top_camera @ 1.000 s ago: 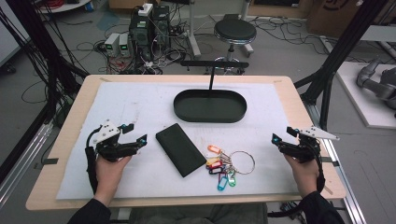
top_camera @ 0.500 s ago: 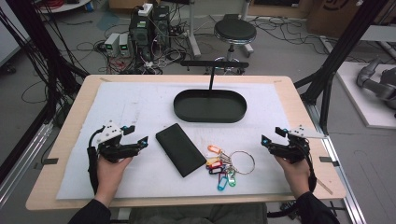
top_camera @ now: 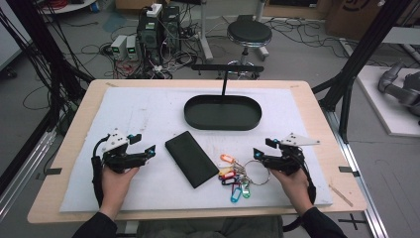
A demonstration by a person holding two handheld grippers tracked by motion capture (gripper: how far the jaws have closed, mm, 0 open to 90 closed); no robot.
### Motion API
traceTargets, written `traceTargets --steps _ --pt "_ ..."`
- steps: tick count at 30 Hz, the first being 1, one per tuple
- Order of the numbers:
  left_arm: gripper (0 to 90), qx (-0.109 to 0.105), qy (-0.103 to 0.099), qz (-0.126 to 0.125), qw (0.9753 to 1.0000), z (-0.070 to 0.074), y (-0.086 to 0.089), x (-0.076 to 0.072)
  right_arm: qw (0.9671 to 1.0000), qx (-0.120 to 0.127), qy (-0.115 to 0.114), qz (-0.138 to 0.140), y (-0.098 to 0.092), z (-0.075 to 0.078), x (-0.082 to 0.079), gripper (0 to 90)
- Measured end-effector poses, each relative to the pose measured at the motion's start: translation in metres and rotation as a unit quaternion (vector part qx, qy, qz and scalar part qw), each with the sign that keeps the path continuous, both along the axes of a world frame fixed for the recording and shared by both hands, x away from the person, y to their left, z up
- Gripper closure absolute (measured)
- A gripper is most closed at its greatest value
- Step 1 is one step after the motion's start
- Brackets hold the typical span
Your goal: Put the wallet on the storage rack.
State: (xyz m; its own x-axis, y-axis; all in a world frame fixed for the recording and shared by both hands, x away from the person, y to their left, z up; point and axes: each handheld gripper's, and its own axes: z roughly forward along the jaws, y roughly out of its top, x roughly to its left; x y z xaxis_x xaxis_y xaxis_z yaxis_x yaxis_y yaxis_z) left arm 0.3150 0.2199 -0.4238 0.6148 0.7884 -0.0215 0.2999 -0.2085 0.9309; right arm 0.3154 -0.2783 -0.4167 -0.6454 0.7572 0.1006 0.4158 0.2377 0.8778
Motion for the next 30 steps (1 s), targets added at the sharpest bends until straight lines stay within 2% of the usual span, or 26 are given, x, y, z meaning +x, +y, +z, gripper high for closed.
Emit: traceTargets --steps 1,3,4,5,6,7,8,10,11,13,16,18,22,25,26,27,28,29,30 --pt "29.3 -0.002 0.000 0.001 1.0000 0.000 0.000 0.000 0.9999 -0.001 0.002 0.013 0.013 0.000 -0.001 34.3" --pt "29.3 -0.002 0.001 0.000 1.0000 0.000 0.000 0.000 0.9996 0.001 0.006 0.028 0.027 0.000 -0.003 37.3" --pt "29.3 -0.002 0.001 0.000 1.0000 0.000 0.000 0.000 0.9996 0.001 0.006 0.028 0.027 0.000 -0.003 37.3" --pt "29.3 -0.003 0.001 0.000 1.0000 0.000 0.000 0.000 0.9991 -0.001 0.011 0.041 0.042 0.000 -0.004 40.0" --pt "29.3 -0.004 0.000 -0.001 1.0000 0.000 0.000 0.000 0.9991 -0.001 0.011 0.041 0.042 0.000 -0.004 40.0" --pt "29.3 -0.003 0.000 -0.001 1.0000 0.001 0.000 0.000 0.9980 -0.007 0.023 0.058 0.055 -0.004 -0.003 41.9" --pt "29.3 -0.003 0.000 -0.001 1.0000 0.001 0.000 0.000 0.9980 -0.007 0.023 0.058 0.055 -0.004 -0.003 41.9" --pt "29.3 -0.003 0.000 -0.001 1.0000 0.001 0.001 0.000 0.9963 -0.027 0.037 0.073 0.074 -0.008 -0.004 45.5" --pt "29.3 -0.004 0.000 0.000 1.0000 0.001 0.001 0.000 0.9963 -0.027 0.037 0.073 0.074 -0.008 -0.004 45.5" --pt "29.3 -0.004 -0.001 -0.002 1.0000 0.001 0.001 0.000 0.9950 -0.032 0.044 0.084 0.087 -0.010 -0.006 48.4" --pt "29.3 -0.003 -0.001 -0.003 1.0000 0.001 0.000 0.000 0.9940 -0.032 0.054 0.090 0.092 -0.012 -0.006 49.4" --pt "29.3 -0.005 0.000 -0.004 1.0000 0.001 0.000 0.000 0.9923 -0.039 0.071 0.093 0.100 -0.015 -0.006 50.8" --pt "29.3 -0.004 0.000 -0.005 1.0000 0.001 -0.001 0.000 0.9912 -0.046 0.078 0.097 0.105 -0.018 -0.005 52.5" --pt "29.3 -0.003 0.000 -0.007 1.0000 0.001 -0.002 -0.001 0.9886 -0.051 0.098 0.102 0.113 -0.021 -0.004 55.6" --pt "29.3 -0.003 0.000 -0.007 1.0000 0.001 -0.002 -0.001 0.9886 -0.051 0.098 0.102 0.113 -0.021 -0.004 55.6" --pt "29.3 -0.002 -0.001 -0.007 1.0000 0.001 -0.002 -0.001 0.9867 -0.058 0.113 0.101 0.117 -0.024 -0.003 55.7" --pt "29.3 -0.002 -0.001 -0.007 1.0000 0.001 -0.002 -0.001 0.9867 -0.058 0.113 0.101 0.117 -0.024 -0.003 55.7" --pt "29.3 -0.004 -0.001 -0.007 1.0000 0.001 -0.001 -0.002 0.9850 -0.055 0.130 0.099 0.119 -0.026 -0.001 55.8" --pt "29.3 -0.004 -0.001 -0.007 1.0000 0.001 -0.001 -0.002 0.9846 -0.052 0.135 0.098 0.119 -0.026 0.000 55.8"
